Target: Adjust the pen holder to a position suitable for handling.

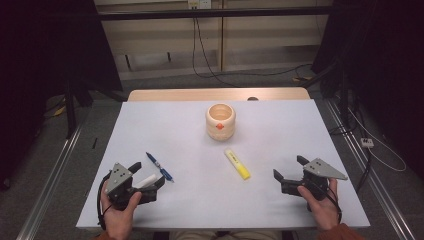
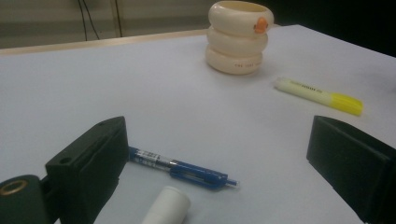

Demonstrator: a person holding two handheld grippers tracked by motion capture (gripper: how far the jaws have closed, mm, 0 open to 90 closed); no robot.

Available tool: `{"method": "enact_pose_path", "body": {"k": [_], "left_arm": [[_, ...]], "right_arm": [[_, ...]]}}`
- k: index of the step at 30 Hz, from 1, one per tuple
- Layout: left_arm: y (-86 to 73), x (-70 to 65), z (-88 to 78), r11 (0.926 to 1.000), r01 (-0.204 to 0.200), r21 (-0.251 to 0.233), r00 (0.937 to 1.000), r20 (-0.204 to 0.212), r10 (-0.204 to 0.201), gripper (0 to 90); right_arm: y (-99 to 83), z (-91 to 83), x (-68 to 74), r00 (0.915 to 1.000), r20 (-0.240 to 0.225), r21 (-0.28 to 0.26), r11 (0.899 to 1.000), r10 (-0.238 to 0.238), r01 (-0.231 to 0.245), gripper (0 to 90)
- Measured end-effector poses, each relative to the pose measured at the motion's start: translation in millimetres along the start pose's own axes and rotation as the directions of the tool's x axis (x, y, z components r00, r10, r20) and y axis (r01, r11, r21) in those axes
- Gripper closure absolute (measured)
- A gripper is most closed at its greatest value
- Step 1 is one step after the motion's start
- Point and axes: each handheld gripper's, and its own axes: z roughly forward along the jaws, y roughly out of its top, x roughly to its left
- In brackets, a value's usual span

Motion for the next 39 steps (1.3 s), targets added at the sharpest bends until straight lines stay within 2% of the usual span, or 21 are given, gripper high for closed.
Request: {"method": "enact_pose_path", "body": {"k": [4, 8, 20, 23, 27, 29, 30, 34, 39], "left_arm": [[-0.6, 0.5, 1.7, 0.9998, 0.003, 0.02, 0.9997, -0.025, -0.002, 6.6], [-2.7, 3.2, 1.7, 0.9992, 0.023, 0.033, 0.9995, -0.02, -0.023, 6.9], [-0.7, 6.3, -0.2, 0.9995, 0.029, 0.014, 0.9994, -0.022, -0.028, 6.8], [0.8, 7.3, -1.8, 0.9993, 0.036, 0.004, 0.9991, -0.021, -0.036, 6.8], [-0.6, 4.3, -3.3, 0.9998, 0.012, 0.014, 0.9999, -0.002, -0.012, 6.8], [-0.9, 3.3, -3.4, 0.9999, 0.008, 0.012, 1.0, 0.003, -0.008, 6.8], [-1.0, 3.3, -3.5, 0.9999, 0.007, 0.012, 1.0, 0.004, -0.007, 6.8], [-0.5, 5.1, -3.9, 0.9999, 0.01, 0.008, 0.9999, 0.002, -0.01, 6.8], [-1.1, 4.2, -3.4, 0.9998, 0.011, 0.016, 0.9999, 0.003, -0.011, 6.7]], "right_arm": [[-0.4, 1.0, -2.1, 0.9999, -0.004, 0.0, 1.0, 0.01, -0.01, 4.7], [-0.2, 3.3, -2.4, 0.9998, -0.019, 0.002, 1.0, 0.007, -0.007, 4.6], [0.8, 2.7, 0.6, 0.9997, -0.023, -0.005, 1.0, 0.004, -0.004, 4.5], [0.4, 3.9, 1.2, 0.9991, -0.031, -0.004, 1.0, 0.03, -0.03, 4.5], [1.2, 4.4, 3.2, 0.9994, -0.028, -0.01, 1.0, 0.019, -0.019, 3.8], [2.3, 4.8, 5.1, 0.9995, -0.031, -0.003, 1.0, 0.01, -0.01, 3.7], [3.4, 5.2, 8.7, 0.9998, -0.02, 0.017, 1.0, -0.007, 0.008, 4.1], [4.0, 5.6, 11.2, 0.9994, -0.03, 0.034, 0.999, -0.014, 0.015, 4.1], [8.0, 10.5, 8.0, 0.9998, -0.018, 0.044, 0.999, 0.004, -0.003, 4.4]]}}
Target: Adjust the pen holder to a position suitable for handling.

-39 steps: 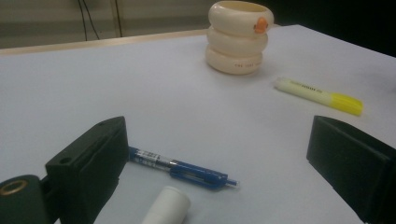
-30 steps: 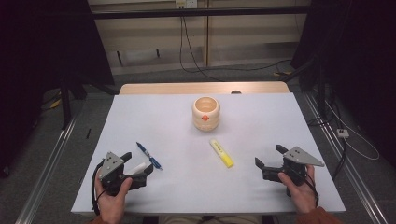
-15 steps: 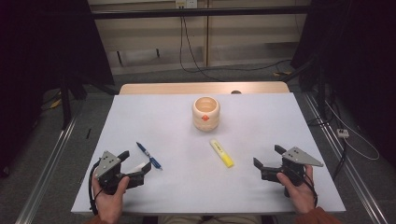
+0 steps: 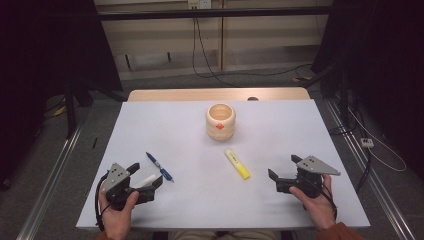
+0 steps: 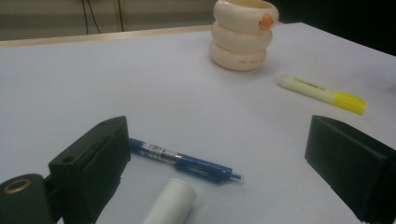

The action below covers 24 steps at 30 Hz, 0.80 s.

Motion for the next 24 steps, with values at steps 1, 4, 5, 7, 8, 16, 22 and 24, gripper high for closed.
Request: {"method": "enact_pose_path", "body": {"k": [1, 4, 5, 7, 8, 16, 22, 24], "left_arm": [[-0.6, -0.9, 0.4, 1.0, 0.002, -0.003, 1.0, 0.004, -0.002, 6.7], [-1.1, -1.8, 1.0, 1.0, -0.004, 0.009, 0.9999, 0.013, 0.003, 6.7], [-0.7, -1.6, 1.4, 1.0, -0.004, 0.006, 0.9999, 0.014, 0.004, 6.7], [-0.1, -1.3, 2.4, 1.0, 0.0, 0.007, 0.9999, 0.012, 0.0, 6.8], [-0.4, -1.5, 3.3, 1.0, -0.003, 0.007, 1.0, 0.003, 0.003, 6.8], [-3.1, 0.0, 3.6, 0.9997, 0.001, 0.025, 1.0, 0.004, -0.001, 6.6], [-3.5, -0.7, 5.2, 0.9994, 0.001, 0.034, 0.9999, 0.011, -0.001, 6.6], [-3.3, -1.0, 5.7, 0.9993, -0.002, 0.036, 0.9999, 0.013, 0.002, 6.6]], "right_arm": [[1.6, 2.3, -1.4, 1.0, 0.004, 0.003, 1.0, 0.003, -0.003, 4.5], [5.3, 4.1, -2.0, 1.0, 0.0, 0.005, 1.0, 0.002, -0.002, 4.6], [10.8, 6.2, -1.9, 1.0, -0.004, 0.0, 1.0, -0.009, 0.009, 5.5], [13.6, 7.2, -2.2, 0.9998, -0.015, 0.004, 1.0, -0.011, 0.011, 5.7], [19.4, 10.9, -2.9, 0.999, -0.042, 0.022, 1.0, -0.012, 0.013, 6.2], [34.7, 26.6, 0.1, 0.9959, -0.086, 0.053, 0.998, -0.03, 0.035, 7.2], [48.3, 38.7, 4.1, 0.9959, -0.084, 0.019, 0.999, -0.035, 0.036, 5.8], [52.5, 43.7, 5.2, 0.9957, -0.082, 0.017, 0.999, -0.043, 0.044, 5.6]]}}
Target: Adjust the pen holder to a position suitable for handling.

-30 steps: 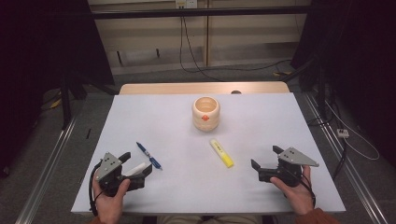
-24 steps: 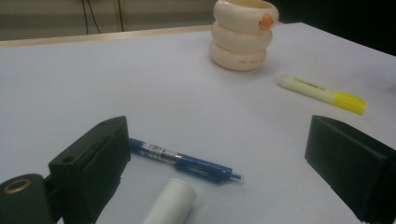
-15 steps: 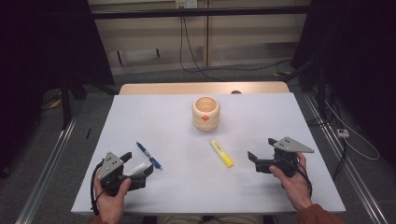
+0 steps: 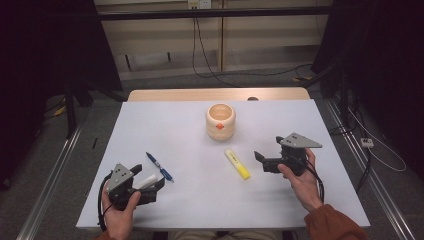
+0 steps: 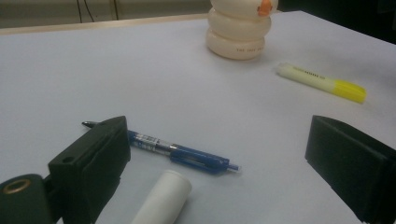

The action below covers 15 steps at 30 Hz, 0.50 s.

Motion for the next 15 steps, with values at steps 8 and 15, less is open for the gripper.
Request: {"method": "enact_pose_path", "body": {"k": [8, 15], "left_arm": [[-0.3, 0.7, -2.6, 1.0, -0.006, -0.008, 0.9997, -0.022, 0.006, 6.2], [1.7, -0.7, -2.1, 0.9997, -0.025, -0.008, 0.9997, -0.007, 0.025, 6.2]], "right_arm": [[18.7, 23.0, -1.2, 0.9995, -0.032, 0.027, 1.0, -0.001, 0.002, 4.3], [37.7, 43.4, 0.4, 0.9993, -0.025, -0.001, 1.0, -0.03, 0.03, 2.8]]}}
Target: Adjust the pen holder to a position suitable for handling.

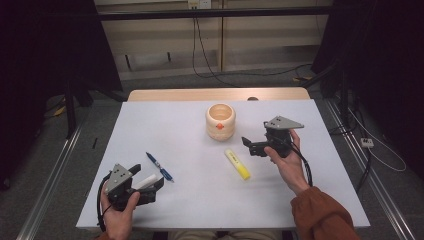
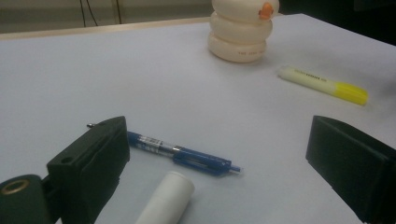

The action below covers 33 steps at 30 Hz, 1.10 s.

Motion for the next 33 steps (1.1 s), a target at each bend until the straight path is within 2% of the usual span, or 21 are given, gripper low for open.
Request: {"method": "enact_pose_path", "body": {"k": [3, 5, 10, 12, 15, 17, 19, 22, 25, 27, 30, 33], "left_arm": [[0.2, 0.4, -0.7, 1.0, -0.001, 0.001, 0.9999, -0.01, 0.001, 6.2], [-0.9, 1.4, -0.5, 0.9999, 0.01, 0.0, 0.9998, -0.019, -0.01, 6.2], [-0.9, 0.8, 0.5, 0.9999, 0.017, 0.001, 0.9998, -0.014, -0.017, 6.2], [-0.8, 1.0, 0.4, 0.9999, 0.017, -0.001, 0.9997, -0.016, -0.017, 6.2], [-1.1, 1.9, 0.6, 0.9999, 0.015, 0.008, 0.9997, -0.017, -0.015, 6.2], [-1.4, 2.3, 0.4, 0.9998, 0.019, 0.009, 0.9997, -0.013, -0.019, 6.2], [-1.2, 2.2, 1.1, 0.9998, 0.018, 0.01, 0.9998, -0.009, -0.018, 6.2], [-1.4, 1.6, 1.0, 0.9998, 0.018, 0.01, 0.9998, -0.009, -0.018, 6.2], [-1.3, 2.4, 1.0, 0.9997, 0.021, 0.01, 0.9997, -0.009, -0.021, 6.2], [-1.6, 2.3, 1.4, 0.9996, 0.025, 0.012, 0.9997, -0.006, -0.025, 6.2], [-1.7, 1.7, 1.8, 0.9996, 0.023, 0.012, 0.9997, -0.005, -0.023, 6.2], [-1.8, 1.6, 2.3, 0.9997, 0.017, 0.02, 0.9999, 0.0, -0.017, 6.2]], "right_arm": [[5.0, 6.2, -2.5, 1.0, 0.003, 0.002, 1.0, -0.004, 0.004, 2.8], [6.3, 10.0, -5.3, 0.9998, 0.013, -0.006, 1.0, 0.014, -0.014, 2.8], [16.1, 19.9, -10.4, 0.9996, -0.004, 0.004, 1.0, 0.026, -0.026, 2.7], [22.5, 24.8, -11.8, 0.9972, -0.057, 0.023, 0.999, 0.049, -0.047, 3.2], [33.6, 28.9, -7.5, 0.9978, -0.063, 0.01, 1.0, 0.019, -0.018, 1.8], [39.8, 32.9, -7.6, 0.997, -0.072, 0.009, 1.0, 0.028, -0.027, 2.0], [45.8, 38.4, -10.6, 0.9966, -0.076, 0.021, 0.999, 0.032, -0.03, 2.5], [53.5, 45.3, -18.6, 0.9976, -0.058, 0.029, 0.999, 0.038, -0.037, 4.0], [58.9, 53.0, -29.9, 0.995, -0.063, 0.046, 0.996, 0.078, -0.075, 5.4], [62.3, 58.1, -33.8, 0.9965, -0.048, 0.063, 0.996, 0.068, -0.064, 7.1], [67.0, 66.3, -35.8, 0.9966, -0.051, 0.071, 0.996, 0.066, -0.062, 12.3], [71.1, 76.4, -33.9, 0.9972, -0.072, 0.082, 0.996, 0.023, -0.017, 11.9]]}}
